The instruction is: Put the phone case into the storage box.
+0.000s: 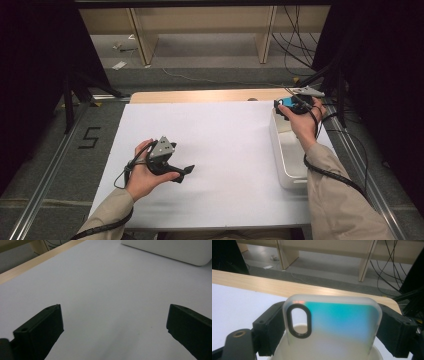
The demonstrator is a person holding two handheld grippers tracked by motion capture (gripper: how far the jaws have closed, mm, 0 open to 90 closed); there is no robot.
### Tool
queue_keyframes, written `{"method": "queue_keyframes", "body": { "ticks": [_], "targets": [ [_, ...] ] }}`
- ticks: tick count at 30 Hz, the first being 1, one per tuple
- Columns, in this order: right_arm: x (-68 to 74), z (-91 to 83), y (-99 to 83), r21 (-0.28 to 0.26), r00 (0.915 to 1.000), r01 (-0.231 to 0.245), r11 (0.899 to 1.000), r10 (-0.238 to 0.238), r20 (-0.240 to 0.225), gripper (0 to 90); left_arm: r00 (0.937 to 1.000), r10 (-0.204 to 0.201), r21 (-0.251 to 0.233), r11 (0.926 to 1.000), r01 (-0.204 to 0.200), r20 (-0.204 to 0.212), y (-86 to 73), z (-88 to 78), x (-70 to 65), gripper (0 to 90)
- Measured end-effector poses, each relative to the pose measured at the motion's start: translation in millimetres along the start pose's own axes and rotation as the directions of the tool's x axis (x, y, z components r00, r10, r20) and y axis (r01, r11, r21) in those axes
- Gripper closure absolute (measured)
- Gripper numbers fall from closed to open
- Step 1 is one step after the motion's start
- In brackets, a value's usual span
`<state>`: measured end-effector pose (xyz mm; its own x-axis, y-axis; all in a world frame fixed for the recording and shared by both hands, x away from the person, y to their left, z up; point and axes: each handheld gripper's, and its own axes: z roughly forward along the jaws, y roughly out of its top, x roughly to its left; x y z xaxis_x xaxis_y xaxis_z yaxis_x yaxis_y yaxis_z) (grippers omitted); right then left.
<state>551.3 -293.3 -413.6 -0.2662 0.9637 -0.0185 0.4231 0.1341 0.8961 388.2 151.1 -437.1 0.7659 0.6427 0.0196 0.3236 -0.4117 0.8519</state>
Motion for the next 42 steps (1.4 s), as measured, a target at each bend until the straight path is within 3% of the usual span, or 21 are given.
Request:
{"method": "queue_keyframes", "body": {
  "ticks": [8,21,36,42],
  "targets": [
    [-1.3,5.2,-1.5,0.010,0.9999,-0.005,1.000,0.005,0.016,14.1,1.0000,-0.001,0.000,1.0000,0.001,0.000,-0.1,0.1,0.1,0.3],
    [-1.8,5.7,-0.6,0.012,0.9996,-0.028,1.000,0.028,-0.003,3.2,1.0000,-0.001,-0.002,1.0000,0.001,0.002,-0.3,0.7,-0.2,0.3],
    [1.4,-2.3,9.0,-0.075,0.9998,-0.010,0.997,0.011,0.016,1.0,1.0000,-0.002,-0.003,1.0000,0.002,0.001,-0.3,0.6,-0.1,0.3],
    [3.0,-7.0,11.7,-0.086,0.9999,-0.010,0.996,0.011,0.013,1.3,1.0000,0.001,0.000,1.0000,-0.001,-0.001,-0.1,-0.2,-0.3,0.3]
  ]
}}
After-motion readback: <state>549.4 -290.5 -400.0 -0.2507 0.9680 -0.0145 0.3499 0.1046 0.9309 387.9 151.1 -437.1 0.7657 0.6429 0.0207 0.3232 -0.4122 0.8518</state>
